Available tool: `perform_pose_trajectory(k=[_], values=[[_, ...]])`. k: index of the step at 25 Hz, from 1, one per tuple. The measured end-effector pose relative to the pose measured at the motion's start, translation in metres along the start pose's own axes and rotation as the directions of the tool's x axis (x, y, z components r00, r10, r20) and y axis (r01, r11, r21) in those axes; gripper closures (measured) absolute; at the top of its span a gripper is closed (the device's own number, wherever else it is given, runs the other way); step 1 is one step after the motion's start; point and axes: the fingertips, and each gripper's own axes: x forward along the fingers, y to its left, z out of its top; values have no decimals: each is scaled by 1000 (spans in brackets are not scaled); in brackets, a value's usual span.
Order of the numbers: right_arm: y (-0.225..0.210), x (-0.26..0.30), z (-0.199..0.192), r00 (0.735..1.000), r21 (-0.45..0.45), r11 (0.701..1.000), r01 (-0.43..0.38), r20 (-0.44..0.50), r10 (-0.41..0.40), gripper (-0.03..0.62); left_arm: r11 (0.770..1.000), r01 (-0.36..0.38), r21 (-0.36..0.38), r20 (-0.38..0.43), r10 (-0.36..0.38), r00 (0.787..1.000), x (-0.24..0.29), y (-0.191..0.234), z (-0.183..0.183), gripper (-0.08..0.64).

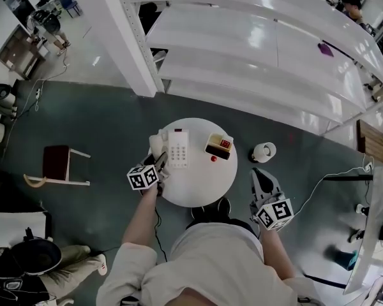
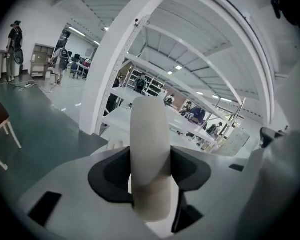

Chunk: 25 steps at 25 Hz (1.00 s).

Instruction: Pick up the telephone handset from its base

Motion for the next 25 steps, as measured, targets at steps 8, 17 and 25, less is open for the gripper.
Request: perform_pose_trajectory(k=[8,17,25], values=[[13,10,13,999,-6,1000,-13,46,13,584,984,179,-2,129,-177,976,-42,-45,35,336],[20,13,22,996,-13,1000,-19,86,20,584,941,332,59,260,-336,905,-93,-89,74,336],[23,7,30,994,-19,1000,-1,108,3,584,913,388,122,305,-407,861,-140,-109,99,336]])
